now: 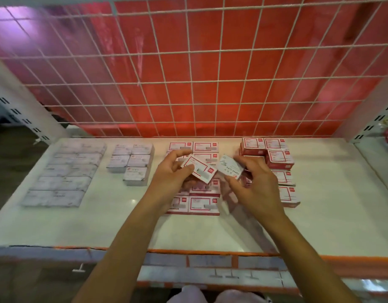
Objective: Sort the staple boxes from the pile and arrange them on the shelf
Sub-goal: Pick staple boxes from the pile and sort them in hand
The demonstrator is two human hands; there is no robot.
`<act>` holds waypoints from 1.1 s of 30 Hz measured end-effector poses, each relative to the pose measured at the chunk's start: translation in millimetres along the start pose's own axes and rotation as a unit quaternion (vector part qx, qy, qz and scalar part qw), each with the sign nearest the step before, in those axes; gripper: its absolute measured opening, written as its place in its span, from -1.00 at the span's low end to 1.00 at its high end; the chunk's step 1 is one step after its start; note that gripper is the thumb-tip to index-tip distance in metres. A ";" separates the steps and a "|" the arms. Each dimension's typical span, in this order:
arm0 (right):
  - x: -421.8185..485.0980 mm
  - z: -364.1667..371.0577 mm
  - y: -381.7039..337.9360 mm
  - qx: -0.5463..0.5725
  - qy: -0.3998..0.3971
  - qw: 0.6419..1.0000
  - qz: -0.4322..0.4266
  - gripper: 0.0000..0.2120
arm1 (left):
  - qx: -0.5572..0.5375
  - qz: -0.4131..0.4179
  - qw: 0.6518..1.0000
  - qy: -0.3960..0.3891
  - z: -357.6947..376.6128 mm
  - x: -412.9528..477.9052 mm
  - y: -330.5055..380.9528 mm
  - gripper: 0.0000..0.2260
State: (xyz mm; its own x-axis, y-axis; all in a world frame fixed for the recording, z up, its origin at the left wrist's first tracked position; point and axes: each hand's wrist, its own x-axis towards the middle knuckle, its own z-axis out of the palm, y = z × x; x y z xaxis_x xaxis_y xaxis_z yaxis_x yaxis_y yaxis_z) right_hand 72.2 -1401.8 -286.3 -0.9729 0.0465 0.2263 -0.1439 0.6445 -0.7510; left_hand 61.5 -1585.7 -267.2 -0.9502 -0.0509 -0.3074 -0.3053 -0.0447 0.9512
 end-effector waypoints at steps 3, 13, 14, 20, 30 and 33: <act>-0.8 7.3 -5.4 0.003 -0.010 1.000 0.009 -0.50 | 0.016 -0.002 1.000 -0.008 -13.9 -2.4 -4.3 -0.64; -7.4 21.3 -12.1 0.013 -0.028 0.999 0.020 -0.51 | 0.070 0.004 0.997 0.028 -53.6 -1.3 -11.5 -0.63; -7.2 21.7 -12.4 0.012 -0.030 0.999 0.020 -0.51 | 0.072 0.009 0.997 0.034 -55.8 -0.9 -11.6 -0.63; -7.4 26.0 -12.8 0.014 -0.032 0.999 0.022 -0.51 | 0.147 0.042 0.987 0.053 -52.8 -2.1 -13.4 -0.64; -5.8 29.9 -14.2 -0.001 -0.045 0.998 0.038 -0.49 | 0.365 0.075 0.921 0.112 -49.4 4.0 -20.3 -0.68; -5.7 31.5 -15.8 0.011 -0.046 0.998 0.042 -0.49 | 0.395 0.080 0.908 0.118 -47.1 4.7 -22.0 -0.67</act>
State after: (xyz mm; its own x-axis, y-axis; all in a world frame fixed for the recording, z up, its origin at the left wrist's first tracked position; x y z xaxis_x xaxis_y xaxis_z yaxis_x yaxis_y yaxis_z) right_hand 74.3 -1436.3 -295.3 -0.9941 0.0280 0.1049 -0.0646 0.6242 -0.7786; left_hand 66.7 -1632.0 -290.8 -0.9751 -0.2096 -0.0730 -0.2026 0.7061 0.6785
